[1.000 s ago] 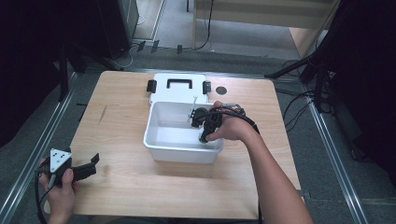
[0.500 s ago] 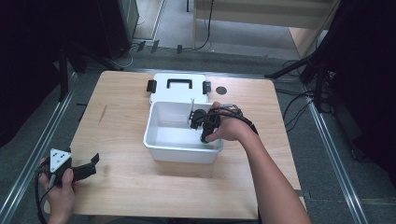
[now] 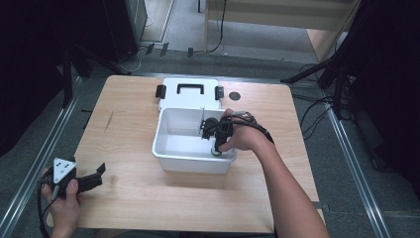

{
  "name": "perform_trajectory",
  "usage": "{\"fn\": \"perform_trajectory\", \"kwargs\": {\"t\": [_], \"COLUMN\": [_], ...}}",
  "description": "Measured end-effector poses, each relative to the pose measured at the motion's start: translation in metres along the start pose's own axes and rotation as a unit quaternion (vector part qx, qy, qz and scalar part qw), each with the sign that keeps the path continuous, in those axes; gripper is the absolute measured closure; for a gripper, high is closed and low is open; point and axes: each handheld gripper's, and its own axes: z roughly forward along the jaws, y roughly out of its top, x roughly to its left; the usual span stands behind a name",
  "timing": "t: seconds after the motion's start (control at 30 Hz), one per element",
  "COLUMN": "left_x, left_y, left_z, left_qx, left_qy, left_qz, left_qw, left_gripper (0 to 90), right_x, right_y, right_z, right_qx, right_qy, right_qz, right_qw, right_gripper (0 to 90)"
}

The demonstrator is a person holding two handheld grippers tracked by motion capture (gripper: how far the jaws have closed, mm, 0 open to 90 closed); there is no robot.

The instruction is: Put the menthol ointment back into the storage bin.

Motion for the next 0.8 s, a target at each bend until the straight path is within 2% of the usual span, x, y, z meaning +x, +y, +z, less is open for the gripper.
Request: {"fn": "perform_trajectory", "kwargs": {"t": [0.2,0.33,0.43,0.5,0.7,0.8], "left_x": [0.000,0.000,0.000,0.000,0.000,0.000], "left_y": [0.000,0.000,0.000,0.000,0.000,0.000], "left_z": [0.000,0.000,0.000,0.000,0.000,0.000], "left_qx": [-0.001,0.000,0.000,0.000,0.000,-0.001], "left_qy": [0.000,0.000,0.000,0.000,0.001,0.001], "left_qz": [-0.001,-0.001,0.000,-0.001,-0.001,-0.002], "left_qw": [1.0000,1.0000,1.0000,1.0000,1.0000,1.0000], "left_gripper": [0.0,0.0,0.0,0.0,0.0,0.0], "right_x": [0.000,-0.001,-0.003,-0.004,-0.008,-0.010], "right_y": [0.000,-0.001,-0.003,-0.005,-0.013,-0.016], "right_z": [0.000,-0.003,-0.010,-0.017,-0.036,-0.046], "right_qx": [-0.001,-0.008,-0.022,-0.029,-0.041,-0.051], "right_qy": [0.002,0.003,0.000,0.003,0.002,-0.001], "right_qz": [0.002,-0.001,0.010,0.025,0.034,0.048], "right_qw": [1.0000,1.0000,0.9997,0.9993,0.9986,0.9975], "right_gripper": [50.4,46.7,42.7,40.2,35.8,33.6]}}
